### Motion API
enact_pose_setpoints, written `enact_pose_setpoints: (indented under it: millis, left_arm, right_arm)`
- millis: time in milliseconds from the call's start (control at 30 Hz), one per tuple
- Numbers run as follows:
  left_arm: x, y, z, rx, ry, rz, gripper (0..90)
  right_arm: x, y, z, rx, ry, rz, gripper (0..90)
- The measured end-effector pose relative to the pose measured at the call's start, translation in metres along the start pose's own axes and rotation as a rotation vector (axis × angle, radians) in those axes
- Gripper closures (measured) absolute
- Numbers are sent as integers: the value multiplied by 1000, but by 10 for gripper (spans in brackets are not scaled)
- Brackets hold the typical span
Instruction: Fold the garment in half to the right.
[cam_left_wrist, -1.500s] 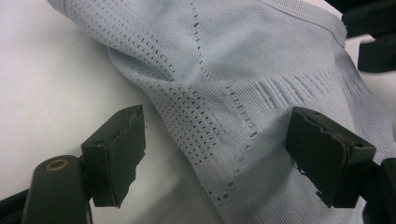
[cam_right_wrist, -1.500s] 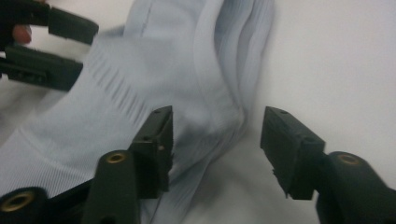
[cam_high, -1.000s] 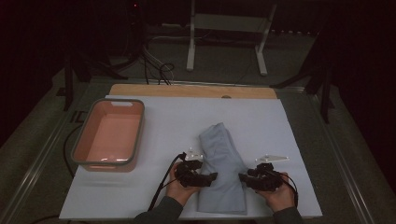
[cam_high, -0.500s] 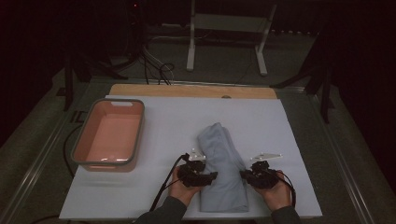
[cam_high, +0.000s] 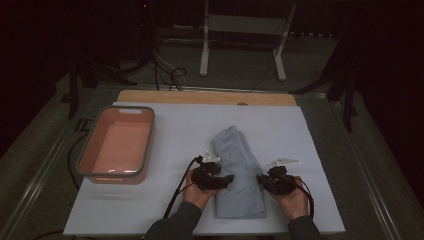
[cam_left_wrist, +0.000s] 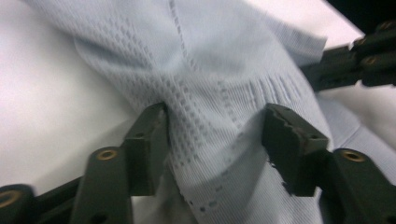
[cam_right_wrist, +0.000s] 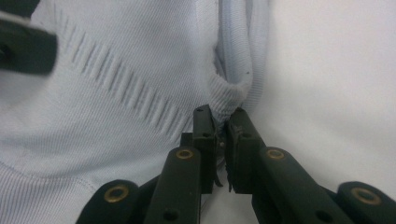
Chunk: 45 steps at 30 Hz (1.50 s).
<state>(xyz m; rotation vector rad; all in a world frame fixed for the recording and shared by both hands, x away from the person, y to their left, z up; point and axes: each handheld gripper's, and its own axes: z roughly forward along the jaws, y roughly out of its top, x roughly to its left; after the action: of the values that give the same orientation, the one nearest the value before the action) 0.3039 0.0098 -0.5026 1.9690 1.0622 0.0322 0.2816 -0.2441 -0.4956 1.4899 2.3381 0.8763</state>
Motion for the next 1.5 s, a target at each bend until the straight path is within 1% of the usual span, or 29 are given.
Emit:
enact_pose_setpoints:
  millis: [33, 67, 133, 167, 233, 400, 467, 567, 733, 767, 800, 1000, 1067, 1133, 1300, 1367, 1400, 1433, 1467, 1500]
  left_arm:
    - [0, 0, 0, 0, 0, 0, 383]
    - [3, 4, -4, -23, 2, 2, 369]
    - [5, 6, -7, -30, 3, 5, 358]
    - [8, 9, -10, -44, 15, 3, 358]
    - [11, 13, -13, -52, 33, 5, 355]
    - [22, 22, -18, -79, 64, -8, 337]
    - [25, 25, -18, -95, 70, -20, 314]
    - [31, 28, -17, -103, 77, -24, 310]
    - [36, 34, -14, -88, 97, -11, 311]
    - [36, 34, -14, -88, 97, -11, 311]
    - [38, 36, -12, -100, 100, -13, 311]
    - [43, 41, -5, -88, 102, -13, 312]
    - [46, 43, -2, -86, 101, -29, 332]
    - [49, 45, 3, -70, 116, -29, 348]
    - [56, 51, 13, -45, 111, -50, 383]
    - [56, 52, 15, -43, 116, -57, 410]
    - [59, 53, 18, -32, 122, -61, 410]
    - [60, 54, 20, -32, 124, -71, 444]
    - [61, 55, 21, -32, 125, -79, 557]
    - [62, 56, 22, -35, 124, -79, 616]
  right_arm:
    - [0, 0, 0, 0, 0, 0, 839]
    - [0, 0, 0, -1, 4, -4, 838]
    - [0, 0, 0, -2, 5, -4, 838]
    - [-1, 0, 0, -2, 5, -4, 838]
    - [-1, -1, 0, -3, 6, -4, 837]
    - [-1, -1, -1, -5, 9, -7, 837]
    - [-1, -1, -1, -5, 10, -13, 836]
    - [0, -2, -1, -7, 8, -12, 836]
    - [0, -2, -1, -8, 7, -10, 836]
    - [0, -2, -1, -8, 7, -10, 836]
    - [0, -2, -1, -8, 7, -10, 835]
    - [0, -2, -1, -11, 7, -11, 835]
    - [0, -2, -1, -12, 9, -10, 835]
    - [0, -2, -1, -12, 12, -10, 834]
    - [0, -2, -2, -14, 13, -14, 833]
    - [0, -2, -1, -14, 14, -15, 834]
    - [0, -2, -1, -14, 13, -16, 833]
    - [0, -2, -2, -15, 13, -20, 833]
    - [0, -2, -2, -15, 13, -22, 833]
    - [0, -2, -2, -15, 13, -22, 833]
